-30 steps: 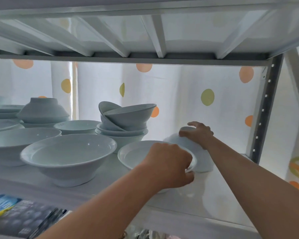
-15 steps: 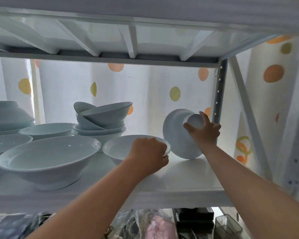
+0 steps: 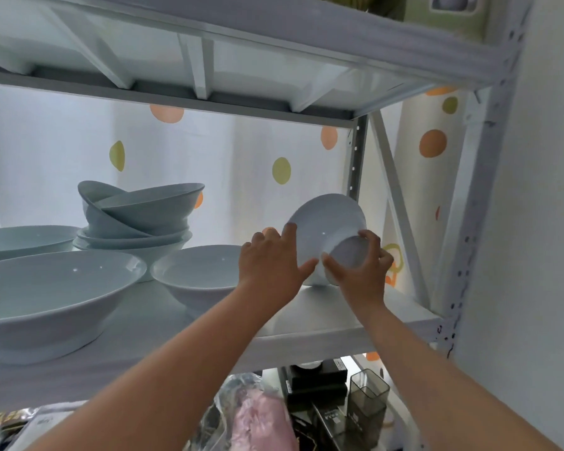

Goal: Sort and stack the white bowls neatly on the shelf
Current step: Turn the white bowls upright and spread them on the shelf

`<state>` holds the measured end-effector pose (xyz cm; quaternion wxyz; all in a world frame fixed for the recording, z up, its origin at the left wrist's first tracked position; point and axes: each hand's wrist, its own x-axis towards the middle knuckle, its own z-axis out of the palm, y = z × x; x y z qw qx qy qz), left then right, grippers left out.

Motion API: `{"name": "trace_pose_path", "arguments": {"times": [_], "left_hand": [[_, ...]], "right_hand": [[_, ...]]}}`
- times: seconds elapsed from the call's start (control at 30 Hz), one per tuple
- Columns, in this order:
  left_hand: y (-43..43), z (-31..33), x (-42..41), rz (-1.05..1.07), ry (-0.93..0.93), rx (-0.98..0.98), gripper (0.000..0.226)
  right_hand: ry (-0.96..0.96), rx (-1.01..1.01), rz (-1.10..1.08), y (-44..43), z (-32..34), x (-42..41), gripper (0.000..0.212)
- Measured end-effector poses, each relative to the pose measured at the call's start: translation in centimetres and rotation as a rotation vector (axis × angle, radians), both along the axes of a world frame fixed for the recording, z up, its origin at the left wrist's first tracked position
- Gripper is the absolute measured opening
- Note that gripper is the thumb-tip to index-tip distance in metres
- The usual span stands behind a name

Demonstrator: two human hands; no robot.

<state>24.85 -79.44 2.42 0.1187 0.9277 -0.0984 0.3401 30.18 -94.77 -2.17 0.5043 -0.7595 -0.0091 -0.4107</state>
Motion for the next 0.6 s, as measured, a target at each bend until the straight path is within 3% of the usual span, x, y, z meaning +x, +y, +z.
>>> {"name": "trace_pose_path", "arguments": {"times": [0.1,0.2,0.33,0.5,0.6], "left_hand": [[-1.4,0.8,1.0,-0.053,0.132,-0.188,0.071],[-2.6,1.2,2.5,-0.125,0.2,-0.206,0.077],[-3.7,0.9,3.7,-0.152,0.211,-0.219,0.056],[-4.2,1.3,3.9,-0.168,0.118,-0.268,0.041],[-5.1,0.9,3.7,-0.201,0.086,-0.13,0.035]], "right_hand": [[0.026,0.065,0.095,-1.2,-1.6,-1.4,0.074],[0.046,0.131,0.144,-2.4,-2.7,-1.7,0.075],[0.108,0.117,0.194,-3.0,-2.7,-1.5,0.083],[0.168,0.02,0.229,-4.0,-2.4,-0.9,0.116],[0.224,-0.05,0.24,-4.0,-2.8,-0.5,0.128]]}}
